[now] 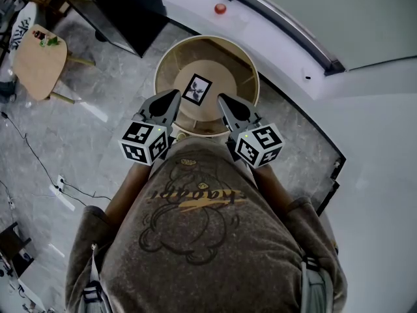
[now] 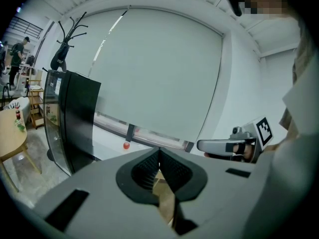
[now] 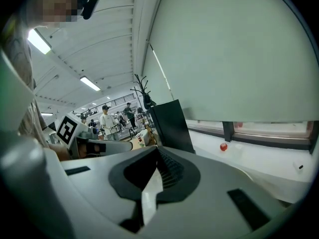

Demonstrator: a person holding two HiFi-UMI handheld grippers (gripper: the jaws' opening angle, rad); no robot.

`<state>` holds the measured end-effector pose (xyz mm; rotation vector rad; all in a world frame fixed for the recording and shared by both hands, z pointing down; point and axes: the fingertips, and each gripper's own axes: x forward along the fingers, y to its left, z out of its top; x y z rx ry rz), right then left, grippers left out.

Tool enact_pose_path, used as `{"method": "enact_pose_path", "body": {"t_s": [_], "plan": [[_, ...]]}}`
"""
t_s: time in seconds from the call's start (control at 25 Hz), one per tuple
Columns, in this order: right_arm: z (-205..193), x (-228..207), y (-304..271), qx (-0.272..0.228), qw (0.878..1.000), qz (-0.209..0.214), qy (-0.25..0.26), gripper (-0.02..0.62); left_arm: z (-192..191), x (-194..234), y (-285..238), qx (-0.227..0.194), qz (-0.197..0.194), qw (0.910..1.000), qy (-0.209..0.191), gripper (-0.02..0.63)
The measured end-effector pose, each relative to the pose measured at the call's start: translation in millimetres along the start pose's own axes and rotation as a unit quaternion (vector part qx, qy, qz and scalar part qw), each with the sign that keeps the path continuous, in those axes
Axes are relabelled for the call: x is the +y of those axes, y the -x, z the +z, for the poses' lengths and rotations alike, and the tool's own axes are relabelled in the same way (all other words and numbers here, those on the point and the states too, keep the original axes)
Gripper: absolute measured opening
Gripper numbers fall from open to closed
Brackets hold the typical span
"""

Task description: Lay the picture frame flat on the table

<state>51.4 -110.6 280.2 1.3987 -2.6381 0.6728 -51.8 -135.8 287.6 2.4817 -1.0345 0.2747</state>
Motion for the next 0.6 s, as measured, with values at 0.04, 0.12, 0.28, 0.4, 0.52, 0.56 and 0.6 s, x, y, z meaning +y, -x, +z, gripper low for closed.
{"method": "enact_pose_path", "body": {"t_s": [0.04,0.12,0.28,0.4,0.52,0.56,0.6], "plan": [[-1,1,1,0.0,1.0,0.0,0.0,0.02,-2,-1,1,0.001,0.0,1.0,0.0,0.018],[-2,2,4,0.0,1.0,0.001,0.001,0.02,-6,-3,3,0.003,0.0,1.0,0.001,0.018],[-5,3,6,0.0,1.0,0.001,0.002,0.02,-11,-5,3,0.006,-0.001,1.0,0.002,0.018],[-8,4,9,0.001,1.0,-0.001,0.0,0.019,-13,-7,4,0.006,-0.003,1.0,0.003,0.018],[-9,5,9,0.003,1.0,-0.001,0.001,0.02,-13,-7,4,0.008,-0.004,1.0,0.003,0.018],[-9,6,9,0.003,1.0,-0.001,0.001,0.018,-13,-7,5,0.008,-0.004,1.0,0.003,0.018],[-8,7,9,0.004,1.0,-0.001,0.001,0.019,-13,-7,5,0.008,-0.004,1.0,0.003,0.018]]}}
